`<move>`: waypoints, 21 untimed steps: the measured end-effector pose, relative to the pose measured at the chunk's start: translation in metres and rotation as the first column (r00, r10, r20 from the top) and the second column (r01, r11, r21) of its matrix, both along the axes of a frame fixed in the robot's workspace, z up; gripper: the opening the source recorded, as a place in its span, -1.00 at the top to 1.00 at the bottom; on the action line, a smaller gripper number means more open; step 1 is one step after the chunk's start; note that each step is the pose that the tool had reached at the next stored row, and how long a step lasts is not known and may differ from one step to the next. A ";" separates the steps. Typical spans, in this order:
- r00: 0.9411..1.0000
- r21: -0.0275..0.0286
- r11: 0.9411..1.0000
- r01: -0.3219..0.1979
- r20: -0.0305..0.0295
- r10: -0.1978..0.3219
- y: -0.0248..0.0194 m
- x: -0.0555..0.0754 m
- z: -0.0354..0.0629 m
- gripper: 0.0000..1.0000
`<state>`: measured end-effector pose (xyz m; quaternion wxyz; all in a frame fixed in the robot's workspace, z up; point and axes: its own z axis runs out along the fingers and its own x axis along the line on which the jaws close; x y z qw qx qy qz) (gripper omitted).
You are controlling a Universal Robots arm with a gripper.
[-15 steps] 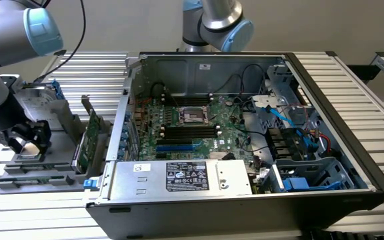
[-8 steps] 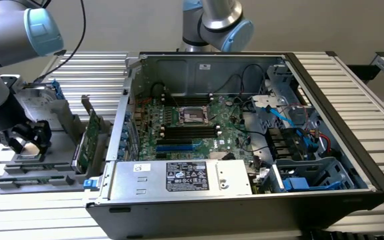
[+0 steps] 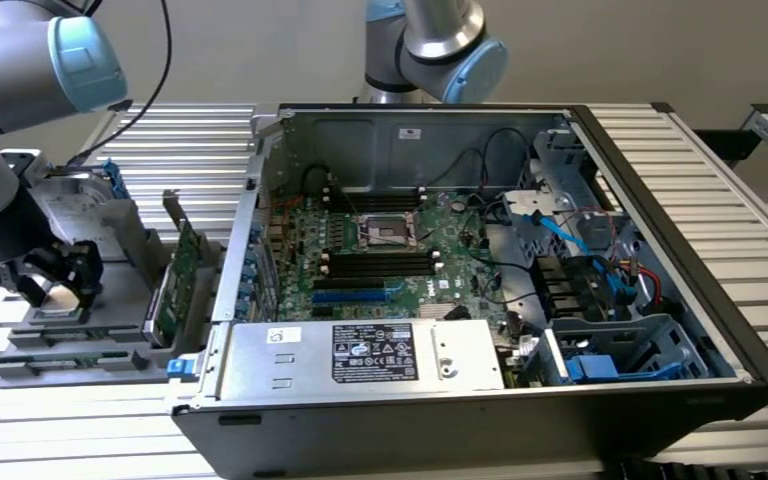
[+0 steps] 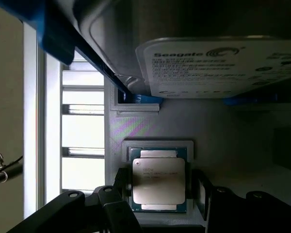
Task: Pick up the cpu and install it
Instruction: 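Pick up the cpu and move it towards the insertion slot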
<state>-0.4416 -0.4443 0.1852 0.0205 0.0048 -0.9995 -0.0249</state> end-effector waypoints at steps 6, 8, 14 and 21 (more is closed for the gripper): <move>1.000 0.000 1.000 0.002 0.000 -0.002 0.0002 0.000 0.0005 -0.27; 1.000 0.000 1.000 0.003 0.000 -0.003 0.0002 0.000 0.0006 -0.27; 1.000 0.000 1.000 0.003 -0.001 -0.003 0.0002 0.000 0.0007 -0.11; 1.000 0.000 1.000 0.003 0.000 -0.003 0.0002 0.000 0.0012 -0.09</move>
